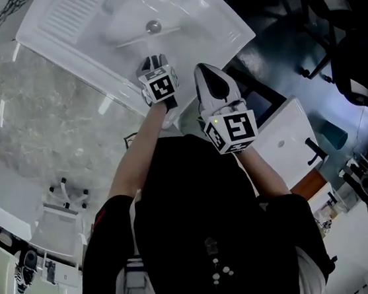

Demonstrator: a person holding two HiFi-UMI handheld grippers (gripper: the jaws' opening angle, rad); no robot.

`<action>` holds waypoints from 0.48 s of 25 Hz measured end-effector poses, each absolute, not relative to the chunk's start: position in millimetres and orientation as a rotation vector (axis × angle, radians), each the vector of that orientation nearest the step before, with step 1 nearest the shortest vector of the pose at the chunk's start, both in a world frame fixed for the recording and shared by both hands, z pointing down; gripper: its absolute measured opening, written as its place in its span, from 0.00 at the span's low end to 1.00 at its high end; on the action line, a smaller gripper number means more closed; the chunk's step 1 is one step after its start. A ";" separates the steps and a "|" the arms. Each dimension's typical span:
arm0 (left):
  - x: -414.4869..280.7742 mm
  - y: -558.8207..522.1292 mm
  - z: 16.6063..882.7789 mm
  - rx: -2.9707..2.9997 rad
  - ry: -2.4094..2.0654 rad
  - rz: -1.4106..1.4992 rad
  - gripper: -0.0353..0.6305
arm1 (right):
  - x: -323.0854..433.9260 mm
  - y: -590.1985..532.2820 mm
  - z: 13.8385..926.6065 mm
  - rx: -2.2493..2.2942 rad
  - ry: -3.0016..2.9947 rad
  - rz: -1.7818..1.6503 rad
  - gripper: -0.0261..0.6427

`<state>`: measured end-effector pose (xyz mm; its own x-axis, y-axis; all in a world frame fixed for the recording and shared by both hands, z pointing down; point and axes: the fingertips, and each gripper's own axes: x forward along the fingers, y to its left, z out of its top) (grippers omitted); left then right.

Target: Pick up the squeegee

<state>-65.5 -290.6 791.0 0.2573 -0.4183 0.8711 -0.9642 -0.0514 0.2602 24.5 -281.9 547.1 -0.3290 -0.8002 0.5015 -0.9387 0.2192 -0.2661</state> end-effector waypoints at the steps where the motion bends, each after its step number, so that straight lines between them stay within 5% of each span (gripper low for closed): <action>1: -65.4 -289.1 799.0 1.596 -1.308 0.772 0.31 | 24.7 -282.7 548.2 1.646 -2.232 0.782 0.04; 12: -67.1 -282.6 832.3 1.450 -1.328 0.878 0.26 | 29.0 -283.6 558.5 1.683 -2.185 0.821 0.04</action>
